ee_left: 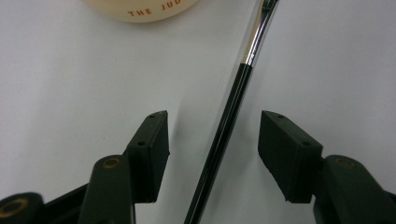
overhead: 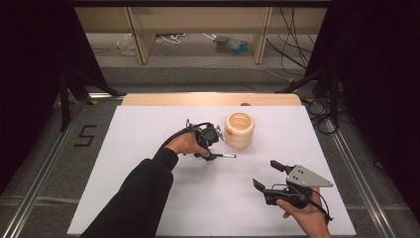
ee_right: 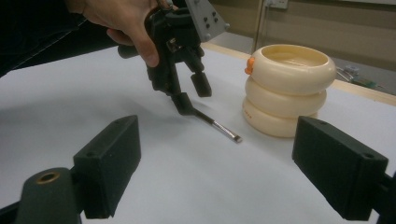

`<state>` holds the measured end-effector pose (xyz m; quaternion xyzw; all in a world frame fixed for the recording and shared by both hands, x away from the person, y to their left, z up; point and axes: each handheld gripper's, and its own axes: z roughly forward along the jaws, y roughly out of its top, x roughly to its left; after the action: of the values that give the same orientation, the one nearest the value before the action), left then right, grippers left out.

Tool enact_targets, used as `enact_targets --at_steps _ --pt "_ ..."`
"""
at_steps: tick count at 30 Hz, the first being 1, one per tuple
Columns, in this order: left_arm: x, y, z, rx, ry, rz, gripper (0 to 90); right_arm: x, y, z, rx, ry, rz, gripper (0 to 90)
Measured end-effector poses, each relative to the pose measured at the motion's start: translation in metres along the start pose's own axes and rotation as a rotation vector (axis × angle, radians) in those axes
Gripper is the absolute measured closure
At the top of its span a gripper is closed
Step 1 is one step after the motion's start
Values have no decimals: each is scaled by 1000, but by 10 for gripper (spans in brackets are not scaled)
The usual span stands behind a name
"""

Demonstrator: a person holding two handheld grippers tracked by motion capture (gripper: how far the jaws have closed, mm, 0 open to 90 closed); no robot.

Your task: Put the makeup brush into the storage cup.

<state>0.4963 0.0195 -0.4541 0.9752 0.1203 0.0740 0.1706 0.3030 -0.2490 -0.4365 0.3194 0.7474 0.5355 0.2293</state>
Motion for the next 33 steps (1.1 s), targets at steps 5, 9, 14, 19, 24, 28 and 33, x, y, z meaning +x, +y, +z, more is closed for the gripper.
enact_targets --at_steps 5,9,14,19,24,28,33 --pt "0 2 0 15 -7 -5 505 0 0 0 12 7 -1 169" --pt "1 1 2 36 -16 -2 533 -1 0 0 1 3 -20 170" --pt "2 -1 2 37 -30 -3 586 -1 0 0 0 5 -21 171" --pt "2 1 2 22 -33 14 624 0 0 1 -2 8 -21 171" --pt "1 2 3 34 -42 24 643 0 0 1 0 11 -19 171" --pt "2 2 6 18 -61 14 659 0 0 1 -2 14 -25 171" --pt "1 4 7 27 -65 30 686 2 0 2 -4 34 1 171"
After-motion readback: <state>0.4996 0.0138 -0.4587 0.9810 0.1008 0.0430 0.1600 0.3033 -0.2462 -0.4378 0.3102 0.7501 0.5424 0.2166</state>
